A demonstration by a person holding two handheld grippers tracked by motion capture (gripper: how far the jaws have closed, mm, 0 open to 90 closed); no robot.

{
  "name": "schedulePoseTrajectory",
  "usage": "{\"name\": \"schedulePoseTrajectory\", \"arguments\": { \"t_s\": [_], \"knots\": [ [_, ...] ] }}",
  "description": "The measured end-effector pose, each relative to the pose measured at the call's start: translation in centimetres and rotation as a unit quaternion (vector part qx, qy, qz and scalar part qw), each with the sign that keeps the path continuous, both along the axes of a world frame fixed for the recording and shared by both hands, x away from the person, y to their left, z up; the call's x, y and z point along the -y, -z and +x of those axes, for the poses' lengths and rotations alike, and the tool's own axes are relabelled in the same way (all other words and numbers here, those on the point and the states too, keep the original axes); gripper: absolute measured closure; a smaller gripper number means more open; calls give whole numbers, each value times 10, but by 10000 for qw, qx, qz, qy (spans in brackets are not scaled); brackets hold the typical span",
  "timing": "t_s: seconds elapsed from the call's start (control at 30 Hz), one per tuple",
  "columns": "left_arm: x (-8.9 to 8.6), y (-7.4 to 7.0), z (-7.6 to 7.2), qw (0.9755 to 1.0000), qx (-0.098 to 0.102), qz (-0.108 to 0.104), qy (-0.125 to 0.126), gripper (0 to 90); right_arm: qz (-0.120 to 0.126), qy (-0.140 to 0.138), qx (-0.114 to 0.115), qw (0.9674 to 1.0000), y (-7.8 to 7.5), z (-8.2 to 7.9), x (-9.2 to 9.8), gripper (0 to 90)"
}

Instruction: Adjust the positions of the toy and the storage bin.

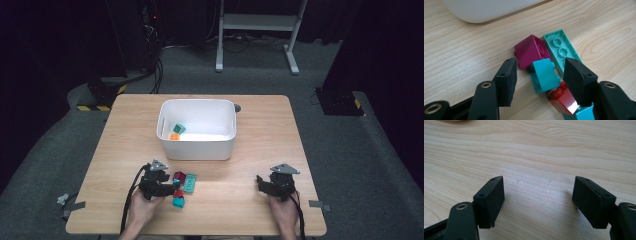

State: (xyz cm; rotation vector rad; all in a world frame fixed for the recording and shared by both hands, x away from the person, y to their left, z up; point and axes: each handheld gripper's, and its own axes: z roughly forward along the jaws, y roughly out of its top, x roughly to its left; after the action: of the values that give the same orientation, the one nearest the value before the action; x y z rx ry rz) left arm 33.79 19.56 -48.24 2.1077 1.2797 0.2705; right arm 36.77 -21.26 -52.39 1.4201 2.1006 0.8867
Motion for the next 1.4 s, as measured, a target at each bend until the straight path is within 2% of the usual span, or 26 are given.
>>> {"name": "schedulePoseTrajectory", "arguments": {
  "t_s": [0.57, 0.9, 1.07, 1.4],
  "knots": [
    [5, 6, 3, 9999, -20, 168, -30, 486, 0, 1, 0, 10000, 0, 0, 0, 258],
    [0, 8, 0, 9999, -28, 146, -27, 522, -3, -3, 2, 10000, 0, 0, 0, 258],
    [-1, 9, 0, 9997, -47, 230, 6, 546, -3, -3, 3, 10000, 0, 0, 0, 258],
    [-4, 11, 0, 9998, -87, 137, 72, 629, -3, -3, 1, 10000, 0, 0, 0, 258]
  ]
}}
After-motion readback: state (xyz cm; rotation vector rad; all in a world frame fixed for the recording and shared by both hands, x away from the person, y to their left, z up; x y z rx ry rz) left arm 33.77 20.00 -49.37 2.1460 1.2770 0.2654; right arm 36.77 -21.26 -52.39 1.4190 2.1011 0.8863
